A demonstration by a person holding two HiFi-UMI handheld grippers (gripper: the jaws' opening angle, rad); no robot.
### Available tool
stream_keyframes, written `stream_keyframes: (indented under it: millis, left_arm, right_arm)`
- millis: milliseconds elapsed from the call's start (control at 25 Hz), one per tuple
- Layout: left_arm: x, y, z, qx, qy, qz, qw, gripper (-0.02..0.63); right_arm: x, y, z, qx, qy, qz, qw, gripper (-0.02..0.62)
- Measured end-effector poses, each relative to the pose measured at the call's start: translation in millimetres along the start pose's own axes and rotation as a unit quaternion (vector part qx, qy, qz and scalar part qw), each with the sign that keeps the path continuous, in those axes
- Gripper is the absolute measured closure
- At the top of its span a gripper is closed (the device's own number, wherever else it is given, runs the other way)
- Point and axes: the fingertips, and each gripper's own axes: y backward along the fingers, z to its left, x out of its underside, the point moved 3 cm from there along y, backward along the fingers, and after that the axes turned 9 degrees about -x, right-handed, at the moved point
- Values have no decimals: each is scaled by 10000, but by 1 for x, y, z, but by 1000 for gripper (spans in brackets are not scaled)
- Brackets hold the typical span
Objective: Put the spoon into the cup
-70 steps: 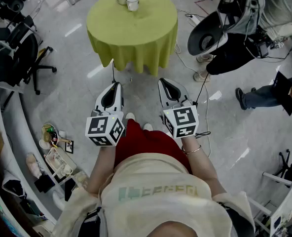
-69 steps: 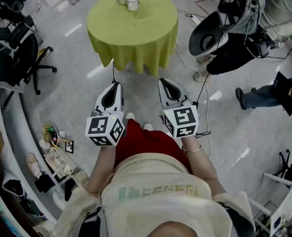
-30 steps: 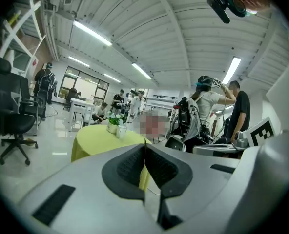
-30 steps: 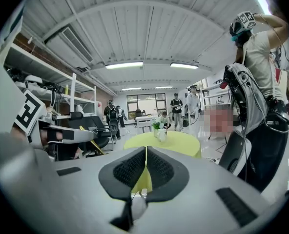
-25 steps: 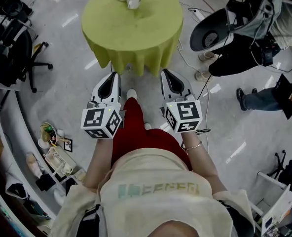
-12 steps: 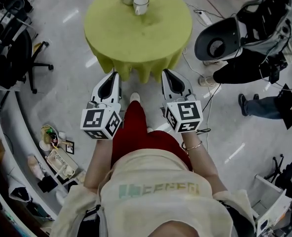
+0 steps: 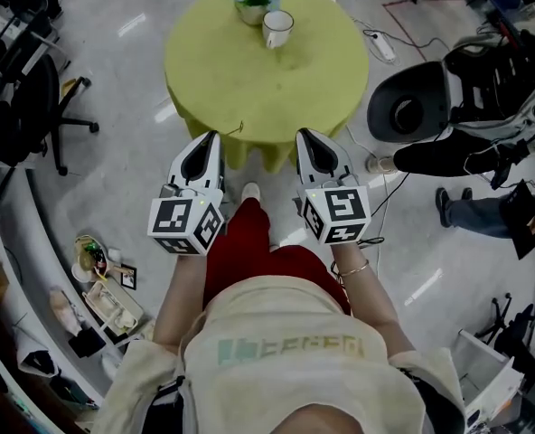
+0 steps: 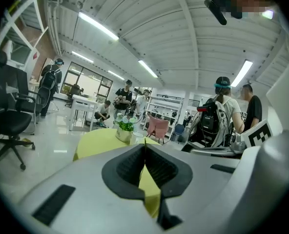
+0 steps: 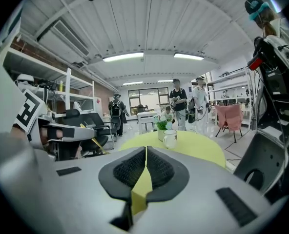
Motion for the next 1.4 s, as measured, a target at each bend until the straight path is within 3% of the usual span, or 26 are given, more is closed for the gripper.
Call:
stream_keyframes:
  millis: [720,1400]
  left_arm:
    - [-36,-75,56,110,133,-56,9998,581]
    - [-62,-107,60,311,57,-128,9994,581]
  right_arm:
    - [-26,-86,-18,220,94,31,9997,558]
    - [-38,-106,-33,427,25,-13,9991,558]
